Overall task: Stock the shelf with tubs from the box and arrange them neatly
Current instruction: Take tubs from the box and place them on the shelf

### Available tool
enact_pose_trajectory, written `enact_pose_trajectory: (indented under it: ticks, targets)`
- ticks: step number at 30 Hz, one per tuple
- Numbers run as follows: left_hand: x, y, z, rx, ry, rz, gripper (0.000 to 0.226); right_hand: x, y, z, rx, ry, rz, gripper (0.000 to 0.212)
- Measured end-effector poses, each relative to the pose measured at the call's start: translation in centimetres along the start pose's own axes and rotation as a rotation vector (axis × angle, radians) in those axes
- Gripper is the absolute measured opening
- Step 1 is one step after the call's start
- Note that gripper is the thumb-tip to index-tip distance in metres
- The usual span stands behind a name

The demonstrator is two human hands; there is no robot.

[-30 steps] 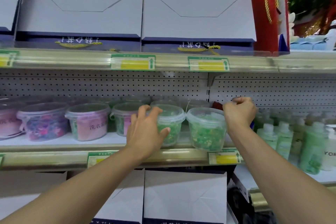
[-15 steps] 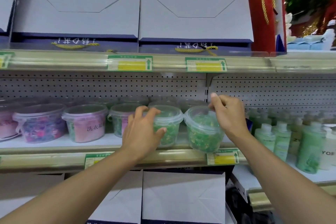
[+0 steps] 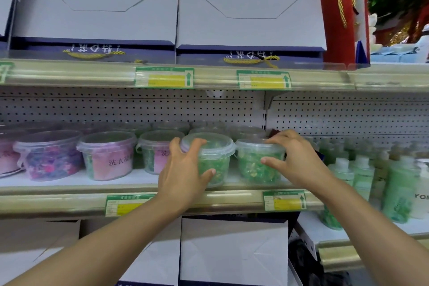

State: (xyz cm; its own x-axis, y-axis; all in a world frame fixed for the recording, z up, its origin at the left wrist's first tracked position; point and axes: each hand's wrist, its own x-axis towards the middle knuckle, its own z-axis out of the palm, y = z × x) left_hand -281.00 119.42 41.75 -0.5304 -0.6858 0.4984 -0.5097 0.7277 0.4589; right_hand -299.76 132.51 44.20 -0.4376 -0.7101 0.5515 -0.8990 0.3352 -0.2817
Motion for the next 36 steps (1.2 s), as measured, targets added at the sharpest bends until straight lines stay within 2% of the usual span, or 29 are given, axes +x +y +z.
enact_pose_trajectory:
  ticks: [5, 11, 17, 20, 25, 29, 33, 36]
  targets:
    - [0.7, 0.9, 1.2, 0.119, 0.054, 0.000, 0.051, 1.6, -0.4, 2.4, -0.086, -0.014, 0.078, 0.053]
    - [3.0, 0.5, 2.3, 0.182, 0.014, -0.054, 0.052, 3.2, -1.1, 3.8, -0.157, -0.036, 0.124, 0.058]
    - [2.3, 0.3, 1.5, 0.129, 0.098, -0.006, 0.036, 2.8, -1.0, 3.7, -0.137, 0.035, 0.148, 0.043]
    - [1.8, 0.7, 1.5, 0.155, 0.098, 0.024, 0.034, 2.6, -1.1, 3.9, -0.143, 0.026, 0.138, 0.042]
    - [2.6, 1.1, 1.3, 0.202, 0.091, -0.029, 0.040, 2.1, -1.0, 3.2, -0.145, -0.077, 0.097, 0.047]
    - [2.2, 1.0, 1.2, 0.240, 0.018, -0.011, 0.049, 0.2, -1.4, 2.7, -0.166, -0.095, 0.074, 0.063]
    - [0.6, 0.8, 0.0, 0.246, -0.052, 0.054, 0.067, -2.1, -2.9, 1.9, -0.205, -0.081, -0.005, 0.078]
    - [-1.1, 0.3, -1.4, 0.254, -0.043, 0.151, 0.066, -4.2, -4.8, 1.4, -0.218, -0.102, -0.039, 0.079]
